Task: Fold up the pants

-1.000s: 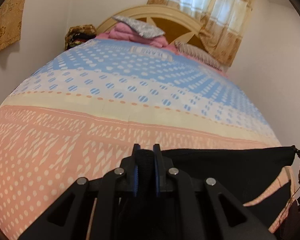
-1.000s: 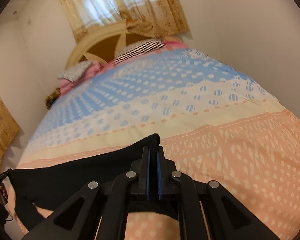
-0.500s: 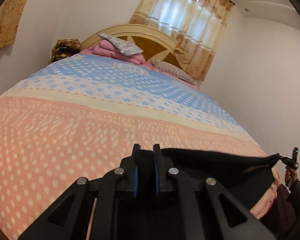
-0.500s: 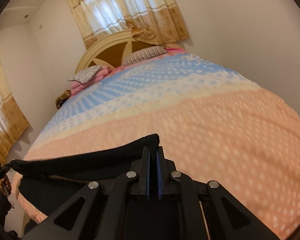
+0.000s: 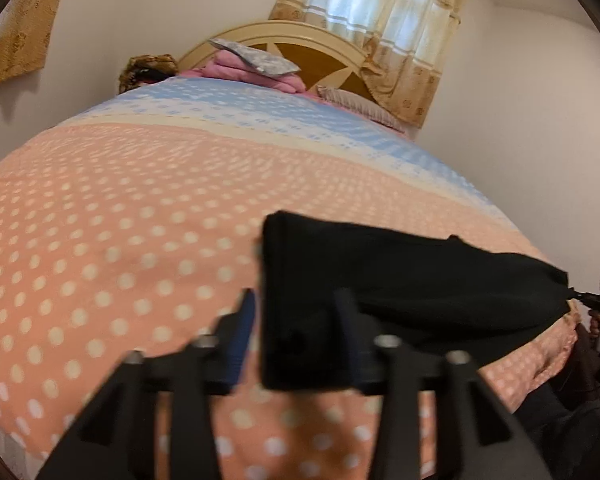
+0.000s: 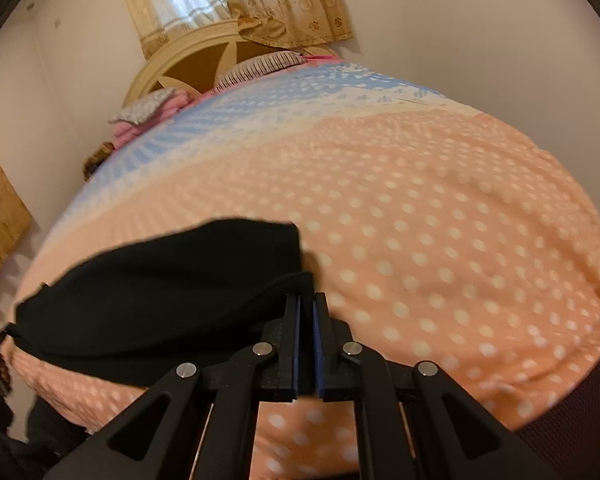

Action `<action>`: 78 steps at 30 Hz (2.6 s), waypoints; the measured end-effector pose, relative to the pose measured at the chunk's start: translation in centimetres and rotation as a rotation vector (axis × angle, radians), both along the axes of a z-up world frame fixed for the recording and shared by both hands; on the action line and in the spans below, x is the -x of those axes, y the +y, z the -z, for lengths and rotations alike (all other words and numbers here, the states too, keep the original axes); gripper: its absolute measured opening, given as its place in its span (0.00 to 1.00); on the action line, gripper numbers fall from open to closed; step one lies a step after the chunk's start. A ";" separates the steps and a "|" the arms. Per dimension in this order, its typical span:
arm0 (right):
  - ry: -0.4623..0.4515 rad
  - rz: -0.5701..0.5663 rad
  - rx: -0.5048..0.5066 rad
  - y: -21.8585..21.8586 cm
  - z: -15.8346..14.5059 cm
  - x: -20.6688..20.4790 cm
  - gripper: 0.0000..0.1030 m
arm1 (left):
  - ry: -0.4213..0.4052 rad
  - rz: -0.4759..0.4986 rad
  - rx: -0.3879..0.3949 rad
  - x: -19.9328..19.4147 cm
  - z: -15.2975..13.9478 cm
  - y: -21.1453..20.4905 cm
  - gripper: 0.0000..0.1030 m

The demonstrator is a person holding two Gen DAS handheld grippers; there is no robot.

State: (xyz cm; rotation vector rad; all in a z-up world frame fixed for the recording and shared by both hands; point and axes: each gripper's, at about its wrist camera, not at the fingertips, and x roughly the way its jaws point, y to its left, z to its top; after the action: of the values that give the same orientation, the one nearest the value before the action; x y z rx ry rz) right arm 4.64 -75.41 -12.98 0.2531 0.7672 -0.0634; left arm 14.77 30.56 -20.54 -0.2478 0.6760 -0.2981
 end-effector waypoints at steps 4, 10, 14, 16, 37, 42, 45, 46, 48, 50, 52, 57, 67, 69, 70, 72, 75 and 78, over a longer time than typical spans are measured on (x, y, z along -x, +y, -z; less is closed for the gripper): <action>0.000 0.028 0.007 -0.6 -0.2 2.3 0.06 | 0.013 -0.041 -0.009 0.6 0.4 1.6 0.58; -0.038 0.081 0.044 -0.2 -2.1 5.3 0.06 | 0.050 -0.151 0.012 2.1 0.4 5.1 0.57; -0.088 -0.002 0.058 4.3 -3.5 5.8 0.06 | 0.043 -0.165 0.073 3.3 -0.5 5.0 0.57; -0.101 -0.069 0.057 7.3 -3.8 4.9 0.09 | 0.052 -0.149 0.105 3.1 -0.7 4.0 0.57; -0.016 -0.563 0.020 32.4 1.3 -1.8 0.74 | 0.193 -0.042 0.036 -6.2 -0.4 -1.6 0.10; -0.013 -0.517 -0.015 32.1 1.5 -1.9 0.74 | 0.098 -0.046 0.027 -6.1 -3.1 -1.7 0.07; -0.007 -0.499 -0.018 31.9 1.7 -2.1 0.74 | 0.106 -0.065 0.032 -6.9 -3.2 -1.5 0.07; -0.007 -0.492 -0.011 31.9 1.8 -2.1 0.74 | 0.137 -0.071 0.020 -7.4 -2.5 -1.5 0.07; -0.005 -0.476 -0.006 31.8 2.0 -2.1 0.74 | 0.194 -0.082 0.000 -8.2 -0.8 -1.4 0.08; 0.005 -0.471 -0.006 31.6 2.2 -1.9 0.74 | 0.211 -0.087 0.008 -8.4 0.1 -1.3 0.09; 0.012 -0.455 0.024 31.6 2.3 -1.8 0.74 | 0.194 -0.085 0.054 -8.0 0.1 -0.8 0.09; 0.050 -0.403 0.071 30.5 2.5 -0.9 0.74 | 0.192 -0.102 0.088 -6.7 -0.7 -0.3 0.14; -0.022 -0.096 -0.012 20.2 1.0 3.2 0.74 | 0.034 -0.046 -0.096 0.7 -5.7 -6.0 0.50; -0.039 0.045 -0.093 15.9 0.6 3.7 0.71 | 0.024 0.060 -0.108 1.9 -5.9 -9.9 0.50; -0.043 0.097 -0.127 14.3 0.6 3.8 0.69 | 0.032 0.112 -0.116 2.2 -5.8 -11.9 0.50; -0.053 0.210 -0.215 10.6 0.9 4.1 0.67 | 0.065 0.199 -0.123 2.5 -4.9 -15.4 0.50; -0.063 0.322 -0.372 6.2 1.9 4.3 0.64 | 0.113 0.332 -0.130 3.0 -3.1 -21.1 0.50; -0.084 0.358 -0.451 3.6 2.4 3.8 0.53 | 0.134 0.407 -0.158 3.5 -1.8 -24.8 0.50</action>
State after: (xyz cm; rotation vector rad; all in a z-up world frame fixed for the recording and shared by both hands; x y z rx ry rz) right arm 0.87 -71.77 -15.40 0.8162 0.6388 -0.2178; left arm 11.23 5.76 -18.72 0.0245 0.8779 -0.6178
